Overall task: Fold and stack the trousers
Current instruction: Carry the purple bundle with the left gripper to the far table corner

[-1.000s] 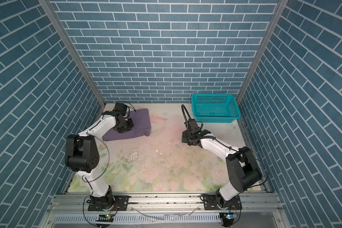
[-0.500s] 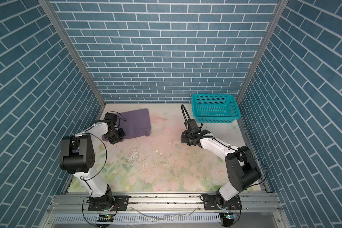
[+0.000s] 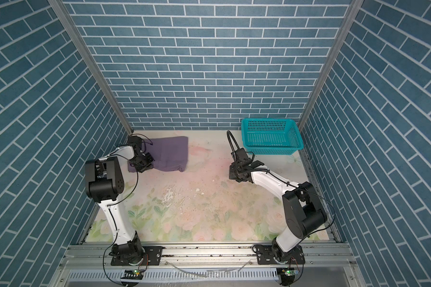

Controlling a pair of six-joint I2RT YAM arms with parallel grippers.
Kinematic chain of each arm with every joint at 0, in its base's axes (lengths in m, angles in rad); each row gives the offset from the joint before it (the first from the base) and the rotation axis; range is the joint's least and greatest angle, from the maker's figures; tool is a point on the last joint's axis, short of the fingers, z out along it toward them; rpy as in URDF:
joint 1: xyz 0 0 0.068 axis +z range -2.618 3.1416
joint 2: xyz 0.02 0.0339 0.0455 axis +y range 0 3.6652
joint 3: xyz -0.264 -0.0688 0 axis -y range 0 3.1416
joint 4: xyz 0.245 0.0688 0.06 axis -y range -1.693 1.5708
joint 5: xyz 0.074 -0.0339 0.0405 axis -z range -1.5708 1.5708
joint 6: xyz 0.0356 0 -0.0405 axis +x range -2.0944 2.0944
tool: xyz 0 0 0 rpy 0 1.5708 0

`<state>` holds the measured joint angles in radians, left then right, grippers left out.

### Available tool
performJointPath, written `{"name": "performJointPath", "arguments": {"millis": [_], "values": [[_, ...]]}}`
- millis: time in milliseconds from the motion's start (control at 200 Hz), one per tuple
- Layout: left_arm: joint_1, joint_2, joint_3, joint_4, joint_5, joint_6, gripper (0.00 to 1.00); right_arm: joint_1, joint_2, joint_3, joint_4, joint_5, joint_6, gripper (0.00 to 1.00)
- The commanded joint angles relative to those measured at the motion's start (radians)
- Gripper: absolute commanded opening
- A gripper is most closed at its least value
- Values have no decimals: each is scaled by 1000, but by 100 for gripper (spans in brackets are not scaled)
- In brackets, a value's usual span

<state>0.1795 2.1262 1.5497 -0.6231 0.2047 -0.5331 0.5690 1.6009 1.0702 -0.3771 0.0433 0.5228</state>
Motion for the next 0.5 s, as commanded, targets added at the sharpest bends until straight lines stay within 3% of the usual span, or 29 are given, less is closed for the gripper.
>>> {"name": "performJointPath", "arguments": {"millis": [0, 170, 335, 495], "values": [[23, 63, 90, -35, -14, 15, 0, -6, -25, 24, -46, 47, -18, 0], [23, 86, 113, 6, 53, -22, 0, -12, -41, -1, -52, 67, -15, 0], [5, -74, -98, 125, 37, -65, 0, -17, -40, 0, -39, 56, -17, 0], [-108, -179, -200, 140, 27, -49, 0, -21, -16, 12, -11, 13, -18, 0]]}}
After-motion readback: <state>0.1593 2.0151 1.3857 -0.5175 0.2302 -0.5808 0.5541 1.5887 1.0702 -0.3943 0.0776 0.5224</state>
